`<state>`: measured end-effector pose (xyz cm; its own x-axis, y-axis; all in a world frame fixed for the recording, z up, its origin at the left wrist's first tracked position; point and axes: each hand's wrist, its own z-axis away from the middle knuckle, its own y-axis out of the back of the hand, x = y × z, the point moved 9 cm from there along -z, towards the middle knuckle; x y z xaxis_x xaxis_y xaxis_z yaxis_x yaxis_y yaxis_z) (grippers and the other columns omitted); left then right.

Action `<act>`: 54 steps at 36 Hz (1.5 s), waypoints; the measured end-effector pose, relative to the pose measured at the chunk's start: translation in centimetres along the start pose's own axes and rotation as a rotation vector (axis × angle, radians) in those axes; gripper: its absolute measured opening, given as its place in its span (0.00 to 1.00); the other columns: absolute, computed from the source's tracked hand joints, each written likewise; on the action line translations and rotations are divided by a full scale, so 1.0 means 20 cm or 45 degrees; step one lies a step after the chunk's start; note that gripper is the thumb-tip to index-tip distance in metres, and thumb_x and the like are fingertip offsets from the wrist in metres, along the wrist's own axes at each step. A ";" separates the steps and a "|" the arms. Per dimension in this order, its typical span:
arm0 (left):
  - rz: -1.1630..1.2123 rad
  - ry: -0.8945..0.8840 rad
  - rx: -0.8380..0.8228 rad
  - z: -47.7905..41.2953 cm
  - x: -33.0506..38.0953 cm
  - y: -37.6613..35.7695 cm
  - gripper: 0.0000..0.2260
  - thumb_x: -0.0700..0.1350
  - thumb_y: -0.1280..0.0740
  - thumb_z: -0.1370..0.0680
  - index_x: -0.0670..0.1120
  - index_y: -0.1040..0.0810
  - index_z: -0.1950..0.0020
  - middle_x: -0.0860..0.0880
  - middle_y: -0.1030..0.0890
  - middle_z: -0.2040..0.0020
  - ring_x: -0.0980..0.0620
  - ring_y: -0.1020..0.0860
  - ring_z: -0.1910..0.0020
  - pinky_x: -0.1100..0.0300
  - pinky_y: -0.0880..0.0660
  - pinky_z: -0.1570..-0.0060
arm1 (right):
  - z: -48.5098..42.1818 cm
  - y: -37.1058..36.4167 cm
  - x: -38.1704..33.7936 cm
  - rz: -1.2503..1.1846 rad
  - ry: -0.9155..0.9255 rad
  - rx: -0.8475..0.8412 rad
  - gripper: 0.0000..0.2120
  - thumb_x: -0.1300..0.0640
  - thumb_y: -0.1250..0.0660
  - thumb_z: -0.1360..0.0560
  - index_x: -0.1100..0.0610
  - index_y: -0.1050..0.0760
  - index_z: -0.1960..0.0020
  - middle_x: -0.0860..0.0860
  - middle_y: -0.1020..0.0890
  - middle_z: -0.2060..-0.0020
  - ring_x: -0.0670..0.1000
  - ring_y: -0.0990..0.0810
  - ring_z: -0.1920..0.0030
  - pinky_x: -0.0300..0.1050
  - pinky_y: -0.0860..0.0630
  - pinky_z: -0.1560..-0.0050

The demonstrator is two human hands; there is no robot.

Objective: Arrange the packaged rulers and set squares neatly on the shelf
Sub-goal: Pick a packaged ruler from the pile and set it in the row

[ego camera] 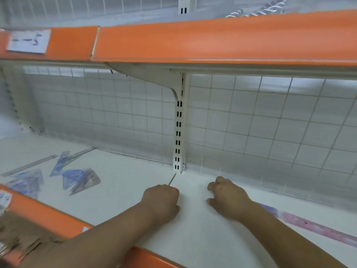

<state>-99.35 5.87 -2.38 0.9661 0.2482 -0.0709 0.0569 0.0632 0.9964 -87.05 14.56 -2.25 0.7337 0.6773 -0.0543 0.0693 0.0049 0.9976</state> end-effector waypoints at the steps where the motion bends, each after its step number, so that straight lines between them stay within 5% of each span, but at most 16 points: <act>1: 0.002 0.015 0.002 0.01 -0.04 0.00 0.15 0.52 0.41 0.20 0.47 0.27 0.36 0.48 0.24 0.39 0.46 0.26 0.39 0.57 0.29 0.46 | -0.02 0.00 -0.06 0.006 0.029 -0.006 0.17 0.48 0.41 0.21 0.55 0.30 0.36 0.52 0.31 0.41 0.54 0.32 0.36 0.48 0.27 0.44; 11: 0.042 0.108 0.045 0.10 -0.54 -0.03 0.14 0.51 0.40 0.20 0.46 0.26 0.38 0.47 0.23 0.40 0.46 0.25 0.41 0.57 0.30 0.51 | -0.22 -0.04 -0.64 0.039 0.220 -0.011 0.18 0.47 0.40 0.21 0.55 0.30 0.35 0.53 0.29 0.41 0.55 0.31 0.37 0.49 0.28 0.43; 31: 0.031 0.133 0.072 0.11 -1.93 -0.10 0.10 0.50 0.41 0.19 0.45 0.26 0.45 0.47 0.23 0.44 0.48 0.24 0.44 0.58 0.31 0.54 | -0.82 -0.09 -1.81 0.026 0.166 -0.006 0.16 0.53 0.41 0.23 0.55 0.28 0.37 0.54 0.28 0.41 0.56 0.29 0.38 0.49 0.27 0.45; 36: 0.093 0.170 0.090 0.11 -2.15 -0.14 0.08 0.50 0.41 0.20 0.48 0.27 0.48 0.48 0.22 0.45 0.51 0.24 0.49 0.60 0.33 0.58 | -0.89 -0.14 -1.99 0.039 0.183 -0.038 0.14 0.56 0.42 0.23 0.56 0.27 0.40 0.54 0.27 0.44 0.56 0.28 0.41 0.46 0.30 0.50; 42: 0.114 0.236 0.078 0.11 -2.33 -0.17 0.13 0.53 0.42 0.19 0.48 0.27 0.39 0.50 0.23 0.41 0.51 0.25 0.43 0.60 0.33 0.53 | -1.00 -0.14 -2.12 0.078 0.234 -0.046 0.15 0.53 0.42 0.22 0.56 0.27 0.38 0.55 0.28 0.42 0.57 0.28 0.40 0.48 0.28 0.46; 50: 0.103 0.414 0.055 0.12 -2.55 -0.17 0.17 0.43 0.40 0.19 0.51 0.32 0.30 0.49 0.25 0.38 0.50 0.25 0.41 0.57 0.28 0.47 | -1.14 -0.15 -2.26 0.072 0.349 -0.041 0.17 0.50 0.40 0.22 0.54 0.28 0.36 0.53 0.28 0.41 0.55 0.29 0.38 0.48 0.28 0.43; 54: 0.106 0.522 0.019 0.11 -2.67 -0.20 0.12 0.44 0.40 0.20 0.47 0.27 0.37 0.48 0.24 0.40 0.49 0.24 0.42 0.57 0.27 0.48 | -1.19 -0.15 -2.30 0.036 0.400 -0.044 0.17 0.49 0.41 0.22 0.53 0.28 0.35 0.53 0.28 0.41 0.54 0.29 0.38 0.45 0.30 0.43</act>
<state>-150.54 -9.67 -2.46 0.7875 0.6163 0.0000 -0.0103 0.0132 0.9999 -137.14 0.84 -1.65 0.4897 0.8717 -0.0160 0.0249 0.0044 0.9997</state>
